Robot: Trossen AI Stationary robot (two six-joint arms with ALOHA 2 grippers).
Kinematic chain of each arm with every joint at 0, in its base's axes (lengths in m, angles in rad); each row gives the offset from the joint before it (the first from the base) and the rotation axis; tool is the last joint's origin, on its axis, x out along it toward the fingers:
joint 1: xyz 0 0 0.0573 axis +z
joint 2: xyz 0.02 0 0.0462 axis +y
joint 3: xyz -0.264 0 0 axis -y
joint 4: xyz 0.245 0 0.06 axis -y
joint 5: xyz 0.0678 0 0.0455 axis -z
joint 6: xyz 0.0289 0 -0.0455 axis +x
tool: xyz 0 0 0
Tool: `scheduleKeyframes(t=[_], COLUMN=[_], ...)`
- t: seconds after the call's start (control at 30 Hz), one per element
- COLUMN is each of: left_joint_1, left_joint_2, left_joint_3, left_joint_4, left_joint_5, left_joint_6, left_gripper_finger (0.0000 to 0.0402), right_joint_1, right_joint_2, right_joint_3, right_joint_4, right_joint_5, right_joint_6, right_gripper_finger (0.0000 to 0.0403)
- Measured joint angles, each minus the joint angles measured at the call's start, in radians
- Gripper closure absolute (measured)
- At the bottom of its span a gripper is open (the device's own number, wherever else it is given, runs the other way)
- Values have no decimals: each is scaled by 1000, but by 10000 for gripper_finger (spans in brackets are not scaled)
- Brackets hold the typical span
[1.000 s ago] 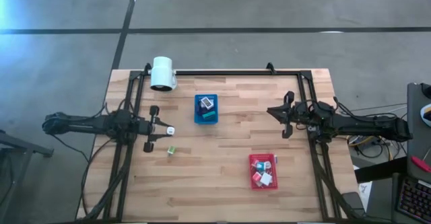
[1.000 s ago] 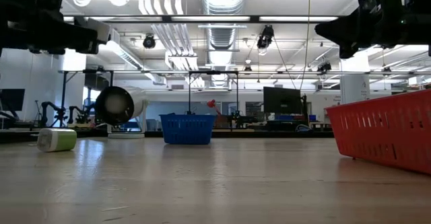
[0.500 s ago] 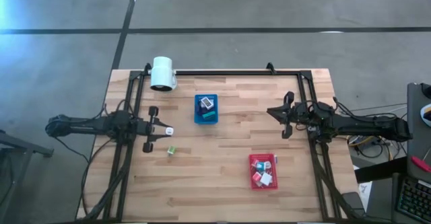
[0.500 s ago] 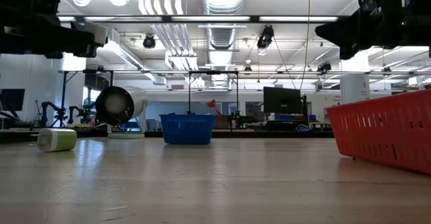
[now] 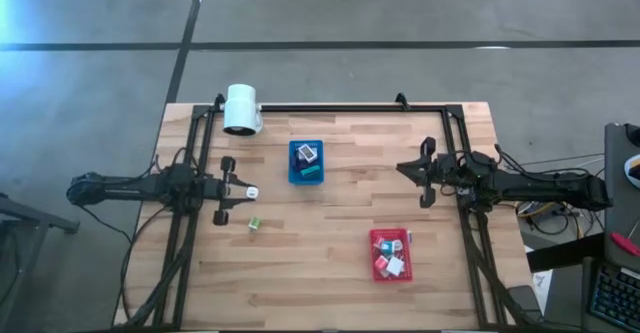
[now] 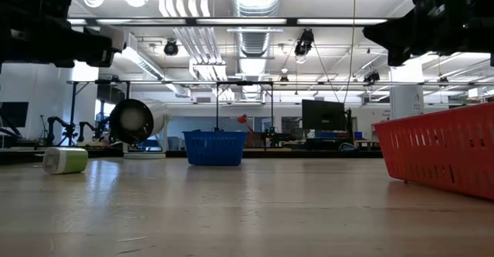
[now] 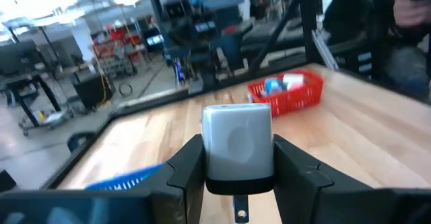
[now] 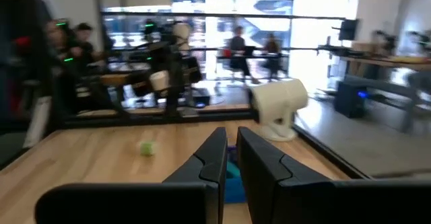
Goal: Pick & Place Office items
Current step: Put the white and black charger adapter into the red bin
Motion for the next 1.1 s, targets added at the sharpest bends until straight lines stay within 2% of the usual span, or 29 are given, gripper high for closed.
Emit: scheduleKeyframes(t=[0.13, 0.27, 0.4, 0.6, 0.87, 1.1], left_joint_1=[0, 0, 0, -1, -1, -1], left_joint_2=[0, 11, 63, 243, 532, 755], left_joint_3=[0, 13, 88, 169, 220, 380], left_joint_4=[72, 130, 143, 170, 441, 497], left_joint_5=[44, 52, 50, 39, 10, 13], left_joint_6=[-29, -112, -171, -203, -245, -274], left_gripper_finger=[269, 269, 269, 269, 269, 269], right_joint_1=[1, 2, 22, 23, 23, 69], right_joint_2=[3, 3, 18, 68, 106, 191], right_joint_3=[-1, -1, -1, -1, -1, 42], right_joint_4=[6, 21, 28, 97, 110, 181], right_joint_5=[-109, -148, -162, -159, -135, -116], right_joint_6=[-40, -35, -46, -74, -79, -175], right_gripper_finger=[369, 369, 369, 369, 369, 369])
